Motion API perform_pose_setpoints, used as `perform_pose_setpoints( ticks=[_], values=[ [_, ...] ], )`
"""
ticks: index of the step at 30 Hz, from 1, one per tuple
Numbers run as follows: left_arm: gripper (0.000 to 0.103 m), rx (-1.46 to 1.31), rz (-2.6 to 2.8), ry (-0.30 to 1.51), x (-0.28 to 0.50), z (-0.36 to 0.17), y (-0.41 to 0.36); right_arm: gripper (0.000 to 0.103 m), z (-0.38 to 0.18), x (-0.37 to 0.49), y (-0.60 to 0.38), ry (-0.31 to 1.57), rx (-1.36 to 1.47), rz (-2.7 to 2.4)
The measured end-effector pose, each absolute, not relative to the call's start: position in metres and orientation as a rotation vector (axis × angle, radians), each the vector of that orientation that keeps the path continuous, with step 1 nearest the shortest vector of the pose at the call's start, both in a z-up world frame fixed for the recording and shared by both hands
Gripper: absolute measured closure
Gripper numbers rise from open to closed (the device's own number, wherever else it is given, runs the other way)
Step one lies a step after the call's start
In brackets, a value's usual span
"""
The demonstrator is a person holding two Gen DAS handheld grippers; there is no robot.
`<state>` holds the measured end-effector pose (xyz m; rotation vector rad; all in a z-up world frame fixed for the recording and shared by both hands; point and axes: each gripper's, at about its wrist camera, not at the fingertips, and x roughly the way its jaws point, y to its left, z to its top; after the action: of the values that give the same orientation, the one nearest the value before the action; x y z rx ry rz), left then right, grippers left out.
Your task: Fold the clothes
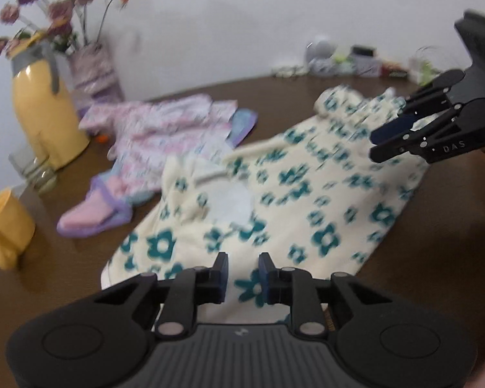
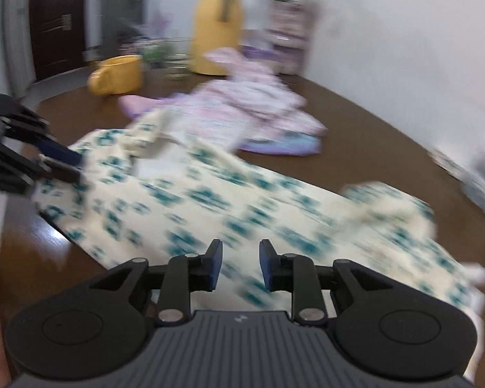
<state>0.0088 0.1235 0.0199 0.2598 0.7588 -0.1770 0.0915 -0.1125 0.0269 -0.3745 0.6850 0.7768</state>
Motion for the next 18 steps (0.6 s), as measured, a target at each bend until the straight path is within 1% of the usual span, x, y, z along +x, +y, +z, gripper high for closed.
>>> perform_pose_setpoints(
  ticks=[3,5,6,7,11,16,18],
  values=[
    [0.082,0.212,-0.129,0.773,0.006,0.012,0.139,0.078,0.011,0.097,-0.093,0.712,-0.392,0.802],
    [0.082,0.170,-0.107,0.779,0.003,0.009,0.150,0.077,0.006,0.105,-0.106,0.730,-0.378,0.762],
    [0.082,0.142,-0.101,0.780,0.002,0.009,0.156,0.070,0.005,0.110,-0.116,0.736,-0.365,0.735],
    [0.083,0.118,-0.091,0.781,0.001,0.009,0.162,0.068,0.004,0.114,-0.126,0.742,-0.351,0.707],
    [0.083,0.047,-0.053,0.787,-0.003,0.006,0.179,0.069,0.001,0.137,-0.179,0.765,-0.323,0.539],
    [0.083,0.046,-0.032,0.788,-0.004,0.006,0.179,0.071,0.001,0.154,-0.252,0.793,-0.240,0.372],
    [0.083,0.052,-0.025,0.788,-0.003,0.006,0.177,0.070,-0.003,0.153,-0.270,0.785,-0.205,0.346]
  ],
)
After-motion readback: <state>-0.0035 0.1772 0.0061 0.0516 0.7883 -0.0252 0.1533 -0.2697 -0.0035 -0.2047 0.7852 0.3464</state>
